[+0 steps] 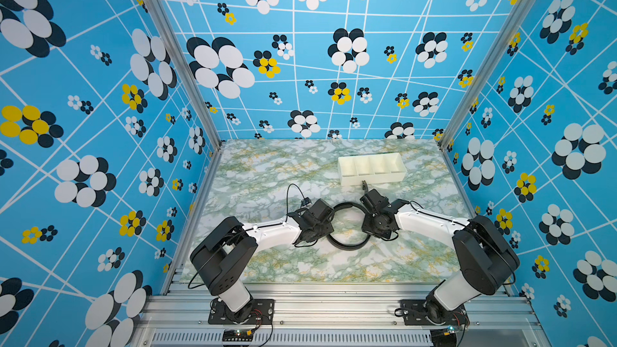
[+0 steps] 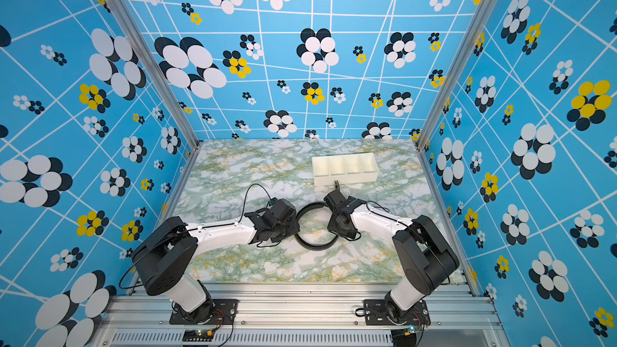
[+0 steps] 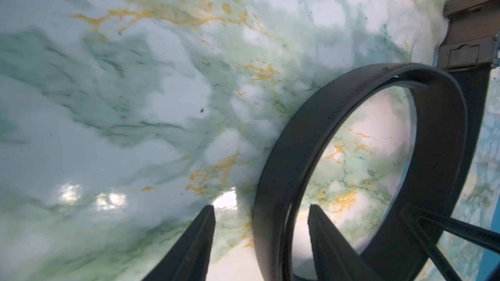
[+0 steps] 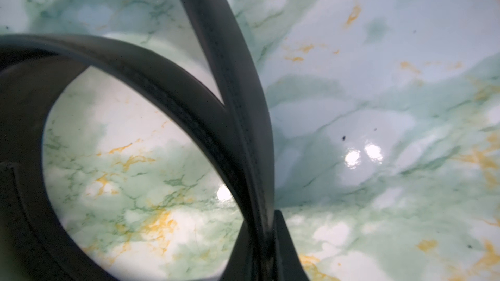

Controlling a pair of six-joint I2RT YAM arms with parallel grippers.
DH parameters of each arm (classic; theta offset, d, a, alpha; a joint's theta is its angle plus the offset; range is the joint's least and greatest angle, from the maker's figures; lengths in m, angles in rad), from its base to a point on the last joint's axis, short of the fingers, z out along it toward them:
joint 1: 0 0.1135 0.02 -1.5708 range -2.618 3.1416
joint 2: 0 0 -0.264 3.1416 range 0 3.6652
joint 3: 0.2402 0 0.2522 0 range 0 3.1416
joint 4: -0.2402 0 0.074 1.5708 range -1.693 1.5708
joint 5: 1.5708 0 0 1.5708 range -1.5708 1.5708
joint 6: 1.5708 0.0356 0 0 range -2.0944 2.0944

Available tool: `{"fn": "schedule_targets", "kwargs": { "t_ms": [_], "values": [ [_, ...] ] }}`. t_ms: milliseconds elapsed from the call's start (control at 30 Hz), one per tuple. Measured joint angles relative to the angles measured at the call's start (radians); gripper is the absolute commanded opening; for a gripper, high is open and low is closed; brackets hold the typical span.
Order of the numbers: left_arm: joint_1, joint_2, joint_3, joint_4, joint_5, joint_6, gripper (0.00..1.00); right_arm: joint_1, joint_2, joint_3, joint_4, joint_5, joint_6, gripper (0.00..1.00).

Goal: Place the belts into the storage roll
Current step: Roll the belt at the center of the board.

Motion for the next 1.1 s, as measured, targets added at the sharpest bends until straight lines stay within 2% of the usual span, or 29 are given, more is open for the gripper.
{"fn": "schedule_targets", "kwargs": {
  "t_ms": [100, 133, 200, 267, 333, 433, 667, 833, 967, 1100],
  "values": [
    [-0.001, 0.042, 0.036, 0.008, -0.001, 0.01, 0.54, 0.004, 0.0, 0.0, 0.007, -0.003, 0.01, 0.0],
    [-0.001, 0.056, 0.05, 0.012, 0.001, 0.019, 0.5, 0.005, 0.0, 0.0, 0.009, -0.006, 0.014, 0.0],
    [-0.001, 0.084, 0.078, 0.013, 0.001, 0.04, 0.44, 0.006, 0.0, 0.0, 0.01, -0.01, 0.018, 0.14],
    [-0.001, 0.11, 0.111, -0.005, -0.006, 0.079, 0.34, 0.006, 0.0, 0.0, 0.007, -0.01, 0.01, 0.37],
    [0.0, 0.13, 0.137, -0.033, -0.018, 0.124, 0.26, 0.008, -0.006, 0.003, 0.001, -0.001, -0.013, 0.51],
    [0.0, 0.153, 0.176, -0.085, -0.03, 0.191, 0.14, 0.008, -0.04, 0.015, -0.029, 0.006, -0.051, 0.59],
    [0.002, 0.207, 0.28, -0.21, -0.037, 0.32, 0.1, -0.026, -0.167, 0.04, -0.055, 0.01, -0.112, 0.6],
    [0.006, 0.238, 0.336, -0.266, -0.034, 0.379, 0.1, -0.094, -0.177, 0.041, -0.07, 0.009, -0.138, 0.58],
    [0.006, 0.242, 0.344, -0.278, -0.034, 0.404, 0.1, -0.122, -0.155, 0.04, -0.068, 0.006, -0.152, 0.46],
    [0.007, 0.249, 0.359, -0.295, -0.034, 0.422, 0.1, -0.129, -0.104, 0.031, -0.051, 0.0, -0.153, 0.43]
  ]
}}
